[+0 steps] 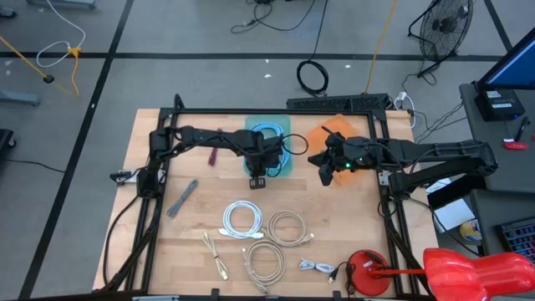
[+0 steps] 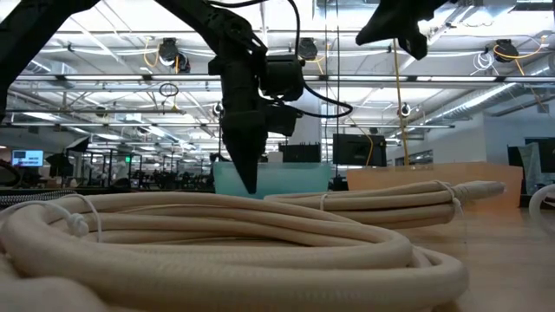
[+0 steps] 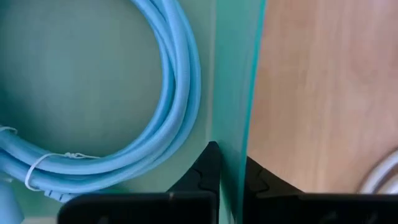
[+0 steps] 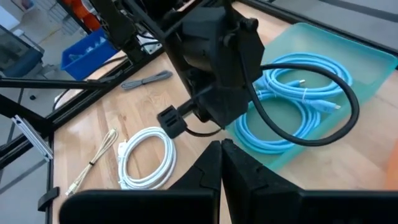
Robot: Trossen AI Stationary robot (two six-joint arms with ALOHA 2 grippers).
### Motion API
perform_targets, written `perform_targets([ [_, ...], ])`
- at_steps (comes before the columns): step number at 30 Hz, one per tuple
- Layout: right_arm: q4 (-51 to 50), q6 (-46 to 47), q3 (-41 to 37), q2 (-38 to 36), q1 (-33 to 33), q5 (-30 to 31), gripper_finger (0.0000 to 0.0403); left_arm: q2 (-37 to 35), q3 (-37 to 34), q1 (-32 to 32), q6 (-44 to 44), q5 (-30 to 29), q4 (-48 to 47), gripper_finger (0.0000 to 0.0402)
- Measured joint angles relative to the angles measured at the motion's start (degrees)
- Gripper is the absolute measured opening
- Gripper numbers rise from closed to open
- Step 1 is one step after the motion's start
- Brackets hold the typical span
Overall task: Pick & Place USB Port
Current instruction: Adjust the green bin, then put the top brown charger cable into the green bin
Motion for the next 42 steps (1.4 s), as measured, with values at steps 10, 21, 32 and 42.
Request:
perform_targets([
  [10, 1.67, 0.03, 0.0, 0.0, 0.0, -0.02, 0.0, -0.04, 2.61, 0.65, -2.75, -3.96, -0.73, 0.0071],
  [21, 2.52, 0.49, 0.0, 0.0, -0.01, -1.42, 0.0, -0.17, 11.46, 0.73, -4.76, -6.39, -8.82, 0.013],
  [32, 2.54, 0.4, 0.0, 0.0, 0.0, -1.53, 0.0, -1.04, 17.07, -1.34, -7.66, -5.82, -17.71, 0.0145],
  [42, 2.52, -0.08, 0.02, -0.52, 0.0, -1.53, 0.0, -7.4, 17.66, -7.98, -15.79, -5.65, -24.03, 0.0145],
])
